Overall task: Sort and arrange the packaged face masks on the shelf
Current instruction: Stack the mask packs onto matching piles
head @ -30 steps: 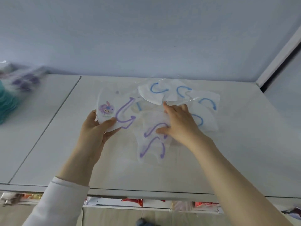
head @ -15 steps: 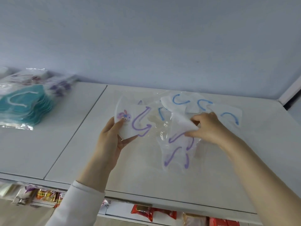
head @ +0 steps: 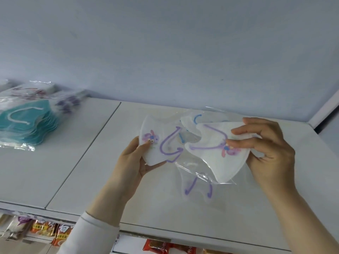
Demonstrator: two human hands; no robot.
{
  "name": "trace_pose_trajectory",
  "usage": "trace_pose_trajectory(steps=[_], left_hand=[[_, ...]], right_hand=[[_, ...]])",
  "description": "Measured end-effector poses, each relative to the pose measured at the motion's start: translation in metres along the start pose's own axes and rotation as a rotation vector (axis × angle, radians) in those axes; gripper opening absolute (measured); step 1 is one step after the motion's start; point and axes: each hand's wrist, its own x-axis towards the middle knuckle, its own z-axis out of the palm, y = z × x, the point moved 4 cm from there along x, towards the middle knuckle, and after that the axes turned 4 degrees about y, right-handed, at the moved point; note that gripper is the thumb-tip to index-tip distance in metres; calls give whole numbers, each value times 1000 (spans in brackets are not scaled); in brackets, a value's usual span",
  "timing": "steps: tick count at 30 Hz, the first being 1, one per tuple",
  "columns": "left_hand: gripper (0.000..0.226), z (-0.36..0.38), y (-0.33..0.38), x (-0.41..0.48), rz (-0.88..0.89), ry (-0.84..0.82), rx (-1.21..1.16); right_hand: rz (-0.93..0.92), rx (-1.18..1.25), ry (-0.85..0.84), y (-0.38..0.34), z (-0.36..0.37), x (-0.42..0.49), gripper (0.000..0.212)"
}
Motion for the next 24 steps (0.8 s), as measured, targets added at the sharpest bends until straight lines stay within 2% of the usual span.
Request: trace_pose_trajectory(steps=[4,9,11,14,17,19,21,24], left_hand=[[23,14,-4,-5,-31,-74,6],[21,24,-6,-10,67,-52,-55],[22,32,-8,-12,91,-55,-70],[24,46,-14,-17,109,-99,-74],[28,49,-16,-17,106,-125,-99],[40,44,-16,-15,109,-107,-92],[40,38,-15,-11,132,-85,-37],[17,28,-14,-5,162,14,35]], right_hand=[[12,80,-14,0,8,-2,14],[79,-326,99,-5,0,-3,12],[132,-406,26,-14,11,-5,19],[166,-409,-210,-35,43,-9,25],[278,-250,-439,-44,68,-15,64],[384,-61,-529,-46,75,-20,85],[411,68,-544,-48,79,-21,87],[421,180,-463,-37,75,-19,68]])
